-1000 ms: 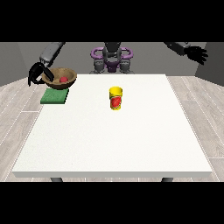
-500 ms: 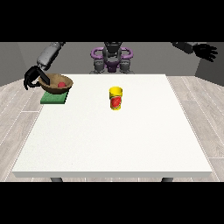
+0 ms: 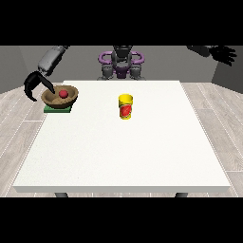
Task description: Pick the cup and pour the ball into the bowl, then pick the bowl and place it on the pad
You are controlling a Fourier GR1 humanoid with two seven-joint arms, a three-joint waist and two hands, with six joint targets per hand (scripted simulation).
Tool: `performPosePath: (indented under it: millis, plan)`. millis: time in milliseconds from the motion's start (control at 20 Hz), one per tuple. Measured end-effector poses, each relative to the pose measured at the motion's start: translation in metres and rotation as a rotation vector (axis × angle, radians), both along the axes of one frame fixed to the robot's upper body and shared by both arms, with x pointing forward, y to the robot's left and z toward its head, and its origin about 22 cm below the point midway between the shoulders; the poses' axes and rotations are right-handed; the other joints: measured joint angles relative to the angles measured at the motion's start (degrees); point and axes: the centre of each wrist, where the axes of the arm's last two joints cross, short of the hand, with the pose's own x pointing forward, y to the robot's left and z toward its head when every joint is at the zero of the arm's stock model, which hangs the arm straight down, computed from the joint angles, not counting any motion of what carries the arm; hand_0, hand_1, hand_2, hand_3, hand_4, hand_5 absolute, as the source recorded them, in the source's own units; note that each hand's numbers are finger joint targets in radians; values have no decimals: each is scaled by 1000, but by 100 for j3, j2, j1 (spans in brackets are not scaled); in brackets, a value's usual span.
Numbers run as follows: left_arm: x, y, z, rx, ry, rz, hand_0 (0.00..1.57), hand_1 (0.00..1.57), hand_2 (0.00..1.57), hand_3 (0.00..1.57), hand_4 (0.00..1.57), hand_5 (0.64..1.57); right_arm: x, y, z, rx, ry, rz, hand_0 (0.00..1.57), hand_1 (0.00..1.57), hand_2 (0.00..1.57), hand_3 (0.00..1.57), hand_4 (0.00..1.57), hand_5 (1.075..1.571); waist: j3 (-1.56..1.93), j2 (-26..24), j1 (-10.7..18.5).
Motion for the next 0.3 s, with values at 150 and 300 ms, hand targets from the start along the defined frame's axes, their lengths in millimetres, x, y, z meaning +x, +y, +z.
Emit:
performPosePath:
  millis: [150,300]
  plan:
    - [16,-42,-11,-5,46,-62,0,0,0,0,902,1559,-1,-3,-1,1,50,1,0,0,0,0,0,1356,6,-394,28]
    - [21,-68,-32,-19,147,-82,0,0,0,0,902,1559,10,7,8,13,85,53,0,0,0,0,476,1434,-1,-1014,-51]
